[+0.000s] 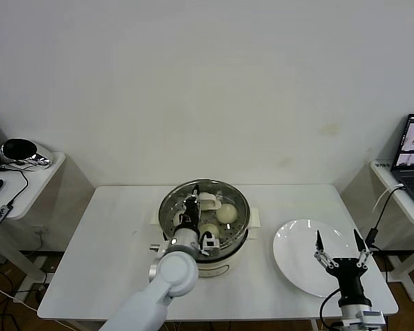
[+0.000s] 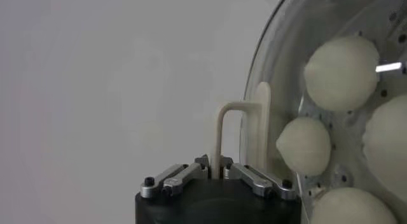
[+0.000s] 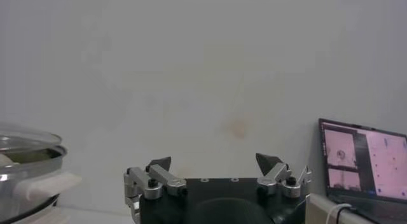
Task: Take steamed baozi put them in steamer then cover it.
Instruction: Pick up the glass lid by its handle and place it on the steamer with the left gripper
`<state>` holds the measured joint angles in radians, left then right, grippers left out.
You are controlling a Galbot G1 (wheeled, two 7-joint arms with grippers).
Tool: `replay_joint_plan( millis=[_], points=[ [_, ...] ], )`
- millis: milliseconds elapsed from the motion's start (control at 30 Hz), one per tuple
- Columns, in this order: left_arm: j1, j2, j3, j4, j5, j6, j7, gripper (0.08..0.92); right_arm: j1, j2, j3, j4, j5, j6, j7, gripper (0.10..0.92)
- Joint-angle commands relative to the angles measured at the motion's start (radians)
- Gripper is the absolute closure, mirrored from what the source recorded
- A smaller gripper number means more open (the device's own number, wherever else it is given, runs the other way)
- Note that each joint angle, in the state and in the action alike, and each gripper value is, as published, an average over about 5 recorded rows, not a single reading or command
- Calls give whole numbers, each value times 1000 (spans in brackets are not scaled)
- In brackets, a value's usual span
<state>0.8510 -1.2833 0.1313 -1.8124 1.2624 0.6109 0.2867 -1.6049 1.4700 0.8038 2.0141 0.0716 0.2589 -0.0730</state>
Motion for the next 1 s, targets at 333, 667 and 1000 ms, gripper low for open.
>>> replay_joint_plan(
  millis=[333,667,1000],
  points=[
    [14,-30,7,24,27,-11,-8,841,2,-2,0,-8,-1,6,-1,203],
    [16,-37,-4,41,29,-22,-20,841,2,-4,-1,-10,0,8,-2,203],
    [65,-17,-16,-60,-13,-22,-24,733,2,-3,-4,-9,-4,8,-3,203]
  ],
)
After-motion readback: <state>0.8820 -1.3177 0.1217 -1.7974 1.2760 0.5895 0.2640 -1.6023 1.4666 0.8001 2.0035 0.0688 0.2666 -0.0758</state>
